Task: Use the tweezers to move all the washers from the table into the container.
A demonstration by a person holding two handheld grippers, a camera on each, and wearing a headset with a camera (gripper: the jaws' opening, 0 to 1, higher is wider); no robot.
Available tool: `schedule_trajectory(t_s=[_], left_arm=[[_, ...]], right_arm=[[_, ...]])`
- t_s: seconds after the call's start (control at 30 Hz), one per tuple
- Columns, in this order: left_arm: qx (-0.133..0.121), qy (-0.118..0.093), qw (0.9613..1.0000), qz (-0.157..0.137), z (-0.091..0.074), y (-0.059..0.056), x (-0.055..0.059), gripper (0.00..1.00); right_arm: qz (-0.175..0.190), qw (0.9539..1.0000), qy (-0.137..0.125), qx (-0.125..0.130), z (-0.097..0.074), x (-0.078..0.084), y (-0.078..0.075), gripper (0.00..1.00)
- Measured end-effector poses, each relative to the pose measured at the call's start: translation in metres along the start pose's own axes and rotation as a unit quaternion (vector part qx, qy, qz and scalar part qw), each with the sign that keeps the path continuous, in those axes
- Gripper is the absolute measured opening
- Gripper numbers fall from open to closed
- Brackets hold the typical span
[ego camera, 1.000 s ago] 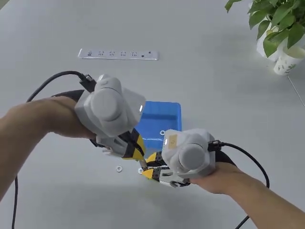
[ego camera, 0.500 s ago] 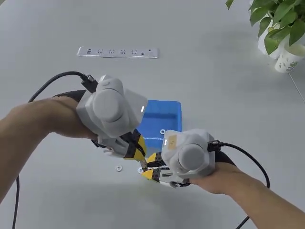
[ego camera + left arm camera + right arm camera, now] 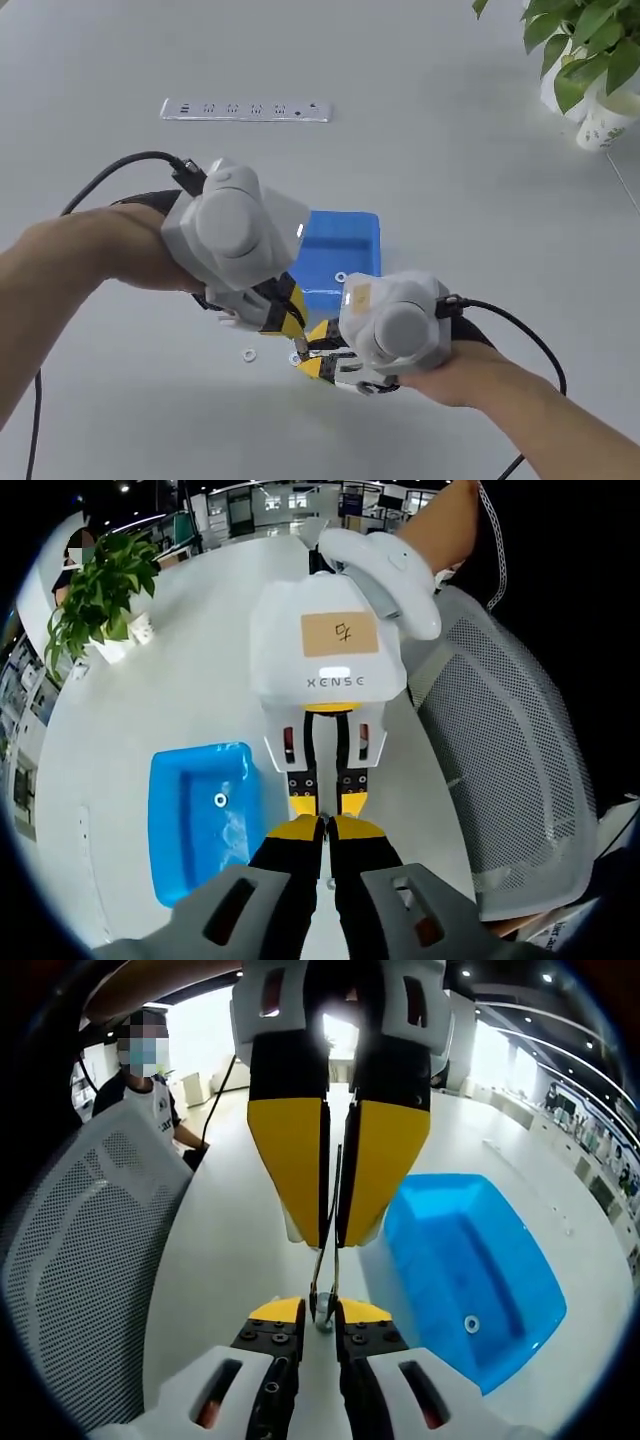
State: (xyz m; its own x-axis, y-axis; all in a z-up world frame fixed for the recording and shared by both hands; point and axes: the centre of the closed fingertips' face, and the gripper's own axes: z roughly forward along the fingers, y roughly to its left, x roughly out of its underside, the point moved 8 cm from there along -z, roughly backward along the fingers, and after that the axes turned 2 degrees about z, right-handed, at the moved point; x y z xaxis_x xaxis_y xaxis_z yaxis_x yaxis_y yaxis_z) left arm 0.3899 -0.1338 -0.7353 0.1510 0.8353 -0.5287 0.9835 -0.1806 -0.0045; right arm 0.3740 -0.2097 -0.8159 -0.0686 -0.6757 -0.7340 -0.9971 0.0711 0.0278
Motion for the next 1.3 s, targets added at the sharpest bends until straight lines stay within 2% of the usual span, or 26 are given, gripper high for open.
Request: schedule_trajectory(t_s=[0.5,0.9,1.3], left_arm=[[0.003,-0.002,1.0,0.006,0.0031,0.0012,-0.002,0.06],[0.002,-0.003,1.0,0.004,0.003,0.0032,-0.0016,0.06],[0.004,-0.003,1.0,0.005,0.003,0.004,-0.0028,0.06]], right_arm=[[-0.001,1.0,0.001,0.007,0.0002,0.001,-0.0021,0.11],[0.029,0.9995,0.0,0.009,0.0006,0.0013,-0.0031,0.09],[0.04,0.9991,-0.002,0.013,0.0002,0.0018,-0.0026,0.09]])
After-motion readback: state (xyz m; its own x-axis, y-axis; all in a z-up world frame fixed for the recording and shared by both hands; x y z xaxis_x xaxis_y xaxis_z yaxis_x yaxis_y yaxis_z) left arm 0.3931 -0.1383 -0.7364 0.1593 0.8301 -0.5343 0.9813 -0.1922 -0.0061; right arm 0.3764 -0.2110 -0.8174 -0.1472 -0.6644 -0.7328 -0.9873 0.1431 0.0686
